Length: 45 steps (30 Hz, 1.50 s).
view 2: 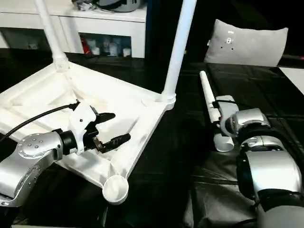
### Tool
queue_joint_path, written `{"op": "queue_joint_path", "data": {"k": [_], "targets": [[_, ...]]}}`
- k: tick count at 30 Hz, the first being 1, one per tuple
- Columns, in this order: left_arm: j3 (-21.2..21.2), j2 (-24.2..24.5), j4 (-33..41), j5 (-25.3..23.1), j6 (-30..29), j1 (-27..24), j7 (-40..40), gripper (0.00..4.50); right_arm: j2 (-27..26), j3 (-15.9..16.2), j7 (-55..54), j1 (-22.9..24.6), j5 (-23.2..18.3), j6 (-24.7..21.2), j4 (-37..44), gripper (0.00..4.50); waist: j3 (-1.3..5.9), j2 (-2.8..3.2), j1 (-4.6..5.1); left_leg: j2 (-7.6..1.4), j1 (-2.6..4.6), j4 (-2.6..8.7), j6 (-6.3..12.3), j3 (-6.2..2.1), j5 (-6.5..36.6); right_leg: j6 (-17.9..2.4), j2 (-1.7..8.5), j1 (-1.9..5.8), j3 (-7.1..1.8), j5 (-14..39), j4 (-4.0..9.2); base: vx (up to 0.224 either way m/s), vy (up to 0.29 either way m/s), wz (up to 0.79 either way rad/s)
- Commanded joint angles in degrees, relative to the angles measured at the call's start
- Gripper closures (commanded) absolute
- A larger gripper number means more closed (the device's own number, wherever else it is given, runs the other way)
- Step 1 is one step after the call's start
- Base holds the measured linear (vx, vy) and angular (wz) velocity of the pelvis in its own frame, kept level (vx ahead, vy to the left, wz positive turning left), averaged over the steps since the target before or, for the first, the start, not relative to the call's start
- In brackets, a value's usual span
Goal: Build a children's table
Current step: Pick table leg
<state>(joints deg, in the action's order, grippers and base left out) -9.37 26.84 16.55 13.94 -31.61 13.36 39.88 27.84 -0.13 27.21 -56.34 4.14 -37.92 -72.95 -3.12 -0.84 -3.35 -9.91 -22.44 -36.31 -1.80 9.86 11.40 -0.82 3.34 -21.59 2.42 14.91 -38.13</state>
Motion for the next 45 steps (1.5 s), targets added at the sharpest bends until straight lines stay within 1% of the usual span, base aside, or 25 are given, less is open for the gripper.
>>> {"op": "queue_joint_path", "data": {"k": [1, 6, 7, 9, 10, 14, 15, 16, 17, 18, 19, 20, 21, 23, 25, 27, 28, 31, 32, 33, 34, 37, 39, 42, 45], "targets": [[-0.4, 0.4, 0.2, 0.4, -0.4, 0.3, 0.5, 0.0, 0.7, -1.0, 0.2, 0.2, -0.6, 0.1, -1.3, 2.33, 3.7, -0.32, -0.04, -3.1, 1.12, 3.87, 0.57, -0.42, 3.1, -16.6, 4.31, 2.45, -2.49, -4.2, 4.0, 0.0, 0.0, 0.0], [-0.1, 0.5, -0.1, 0.3, 0.1, 0.5, 0.6, 0.0, 1.3, -3.5, -0.4, 0.4, -2.6, 0.6, -1.4, 2.53, 3.7, -0.31, -0.12, -3.06, 1.09, 3.87, 0.54, -0.39, 3.1, -16.5, 4.3, 2.41, -2.48, -4.1, 4.05, 0.0, 0.0, 0.0], [0.0, 0.4, -0.2, 0.3, 0.6, 0.5, 0.6, 0.0, 1.8, -6.8, -3.2, 0.6, -5.1, 1.8, -1.3, 2.53, 3.7, -0.33, -0.15, -3.04, 1.11, 3.86, 0.54, -0.38, 3.2, -16.5, 4.33, 2.4, -2.52, -3.9, 4.08, 0.0, 0.0, 0.0], [0.1, 0.3, -0.2, 0.3, 0.7, 0.5, 0.6, 0.0, 2.0, -7.9, -4.2, 0.6, -6.0, 2.3, -1.3, 2.6, 3.76, -0.36, -0.18, -3.01, 1.14, 3.88, 0.4, -0.37, 3.1, -16.4, 4.36, 2.42, -2.55, -4.5, 4.07, 0.0, 0.0, 0.0], [0.4, 0.0, -0.4, 0.3, 0.9, 0.7, 0.2, 0.0, 2.2, -10.8, -5.6, 0.7, -8.6, 4.1, -0.4, 2.6, 3.78, -0.23, -0.23, -2.98, 1.1, 3.86, 0.39, -0.41, 2.9, -16.4, 4.34, 2.43, -2.52, -4.8, 3.99, 0.0, 0.0, 0.0], [1.2, -0.9, -0.7, 0.5, 1.4, 0.7, -0.8, 0.0, 1.8, -15.2, -6.4, 1.2, -12.4, 9.6, 1.6, 2.62, 3.92, -0.21, -0.17, -2.84, 0.94, 3.75, 1.13, -0.38, 2.5, -16.5, 4.24, 2.55, -2.47, -6.8, 3.9, 0.0, 0.0, 0.0], [1.2, -0.9, -0.7, 0.5, 1.4, 0.7, -0.8, 0.0, 1.8, -15.2, -6.4, 1.2, -12.4, 9.6, 1.6, 2.62, 3.89, 0.09, -0.21, -2.92, 1.01, 3.72, 1.24, -0.36, 3.0, -16.6, 4.39, 2.46, -2.52, -6.7, 4.02, 0.0, 0.0, 0.0], [3.7, -4.7, -2.8, 1.5, 3.3, 3.2, -3.9, 0.0, -0.2, -24.2, -1.1, 1.1, -21.4, 15.9, 7.8, 2.62, 3.94, 0.27, -0.19, -2.88, 0.97, 3.7, 1.24, -0.45, 2.6, -16.6, 4.27, 2.53, -2.47, -7.2, 3.87, 0.0, 0.0, 0.0], [3.8, -4.8, -2.8, 1.5, 3.3, 3.3, -4.0, 0.0, -0.2, -24.4, -0.9, 1.1, -21.6, 16.0, 7.9, 2.62, 3.89, -0.07, -0.42, -2.95, 0.88, 3.61, 1.9, -0.19, 4.1, -16.4, 4.6, 2.8, -2.79, -8.1, 4.1, 0.0, 0.0, 0.0], [4.6, -6.0, -3.3, 2.2, 3.5, 4.3, -4.9, 0.0, -0.8, -26.0, 1.7, 1.4, -23.8, 16.1, 10.4, 2.62, 4.24, -0.19, -0.29, -2.98, 0.79, 3.73, 2.57, -0.51, 2.4, -16.6, 4.36, 2.96, -2.46, -9.6, 3.7, 0.0, 0.0, 0.0], [6.4, -8.7, -4.2, 3.9, 3.5, 6.8, -6.7, 0.0, -2.5, -28.9, 8.0, 2.5, -28.5, 15.5, 17.0, 2.62, 4.22, 0.2, -0.37, -2.99, 0.9, 3.54, 3.65, -0.42, 2.3, -17.1, 4.31, 2.73, -2.51, -10.8, 3.67, 0.0, 0.0, 0.0], [6.7, -9.1, -4.3, 4.2, 3.4, 7.1, -6.9, 0.0, -2.8, -29.2, 8.9, 2.8, -29.2, 15.3, 18.1, 2.62, 4.06, 0.05, -0.33, -2.87, 0.83, 3.57, 4.15, -0.28, 2.5, -17.1, 4.12, 2.81, -2.53, -11.2, 3.81, 0.0, 0.0, 0.0], [8.0, -11.3, -4.5, 6.5, 2.8, 9.3, -8.0, 0.0, -4.6, -30.1, 13.6, 4.6, -33.4, 12.5, 25.3, 2.62, 4.25, -0.01, -0.5, -3.03, 0.87, 3.52, 5.06, -0.46, 1.3, -17.3, 4.17, 2.86, -2.45, -12.6, 3.56, 0.0, 0.0, 0.0], [10.3, -16.1, -4.8, 11.7, 1.5, 13.9, -9.8, 0.0, -7.7, -29.7, 20.1, 8.7, -41.0, 7.2, 38.7, 2.62, 4.51, -0.29, -1.11, -3.32, 0.88, 3.34, 6.78, -0.49, -0.7, -17.0, 4.41, 3.07, -2.48, -15.8, 3.24, 0.0, 0.0, 0.0], [11.2, -18.1, -5.2, 13.8, 1.3, 15.9, -10.5, 0.0, -8.8, -28.9, 22.0, 10.2, -43.5, 5.4, 43.3, 2.62, 4.48, -0.46, -1.52, -3.38, 0.85, 3.35, 7.69, -0.5, -2.1, -17.7, 4.28, 2.73, -2.24, -15.8, 3.18, 0.0, 0.0, 0.0], [12.6, -21.3, -6.7, 16.3, 1.1, 19.4, -12.7, 0.0, -10.0, -26.8, 24.4, 12.2, -46.6, 3.2, 49.2, 2.63, 4.22, -0.56, -2.13, -3.25, 0.83, 3.39, 7.29, -0.34, -1.6, -17.5, 4.41, 2.71, -2.36, -13.3, 3.55, 0.0, 0.0, 0.0], [13.4, -22.7, -7.8, 17.4, 1.2, 21.3, -14.0, 0.0, -10.8, -25.8, 25.3, 13.1, -48.4, 2.0, 52.0, 2.63, 4.34, -0.96, -2.27, -3.33, 1.06, 3.4, 6.91, -0.32, -0.8, -17.2, 4.52, 2.64, -2.44, -11.7, 3.75, 0.0, 0.0, 0.0], [15.3, -25.7, -10.4, 19.2, 0.7, 25.0, -16.6, 0.0, -12.3, -23.4, 26.5, 15.3, -52.4, -0.1, 57.3, 2.63, 4.09, -1.02, -2.4, -3.28, 1.11, 3.74, 5.61, -0.56, 0.4, -15.8, 4.8, 2.51, -2.41, -6.0, 4.36, 0.0, 0.0, 0.0], [16.1, -26.6, -11.4, 20.3, 0.5, 26.3, -17.4, 0.0, -12.7, -21.7, 27.2, 16.2, -52.5, -0.6, 58.5, 2.63, 3.9, -1.32, -2.37, -3.26, 1.04, 3.93, 4.92, -0.5, 0.7, -15.1, 4.73, 2.48, -2.42, -4.3, 4.64, 0.0, 0.0, 0.0], [16.4, -26.9, -11.7, 20.6, 0.5, 26.7, -17.7, 0.0, -12.9, -21.2, 27.5, 16.5, -52.5, -0.8, 59.0, 2.63, 3.88, -1.07, -2.41, -3.23, 1.07, 3.95, 4.19, -0.57, 0.8, -14.6, 4.75, 2.4, -2.44, -3.3, 4.66, 0.0, 0.0, 0.0], [17.2, -27.9, -12.6, 21.9, 0.3, 28.1, -17.9, 0.0, -13.7, -19.5, 28.1, 17.4, -52.0, -1.5, 60.3, 2.63, 3.81, -1.48, -2.33, -3.2, 1.03, 4.06, 3.61, -0.56, 1.3, -14.0, 4.77, 2.43, -2.43, -2.3, 4.86, 0.0, 0.0, 0.0], [17.9, -28.9, -13.2, 23.3, -0.2, 29.2, -18.4, 0.0, -14.5, -18.5, 28.2, 18.8, -51.6, -2.8, 62.4, 2.63, 3.73, -1.36, -2.35, -3.24, 1.02, 4.23, 2.36, -0.7, 0.9, -13.3, 4.84, 2.39, -2.5, -2.5, 4.83, 0.0, 0.0, 0.0], [18.3, -29.6, -13.5, 24.3, -1.0, 29.8, -18.9, 0.0, -15.2, -17.2, 28.4, 20.4, -51.8, -4.6, 64.9, 2.63, 3.82, -1.92, -2.16, -3.32, 1.01, 4.28, 2.55, -0.75, 0.0, -13.3, 4.81, 2.44, -2.45, -4.3, 4.67, 0.0, 0.0, 0.0], [18.5, -30.4, -14.1, 25.2, -1.9, 29.8, -19.7, 0.0, -15.2, -15.0, 28.8, 22.4, -52.8, -6.4, 67.5, 2.63, 3.81, -1.81, -2.29, -3.27, 0.92, 4.18, 3.03, -0.8, -1.0, -13.5, 4.96, 2.53, -2.49, -6.3, 4.5, 0.0, 0.0, 0.0], [18.9, -30.7, -14.8, 26.3, -2.3, 29.9, -19.8, 0.0, -14.9, -12.8, 29.4, 23.9, -53.2, -7.2, 68.5, 2.63, 3.64, -1.98, -2.34, -3.31, 0.94, 4.32, 2.63, -0.76, -0.4, -13.3, 5.01, 2.49, -2.46, -4.5, 4.75, 0.0, 0.0, 0.0]]}}
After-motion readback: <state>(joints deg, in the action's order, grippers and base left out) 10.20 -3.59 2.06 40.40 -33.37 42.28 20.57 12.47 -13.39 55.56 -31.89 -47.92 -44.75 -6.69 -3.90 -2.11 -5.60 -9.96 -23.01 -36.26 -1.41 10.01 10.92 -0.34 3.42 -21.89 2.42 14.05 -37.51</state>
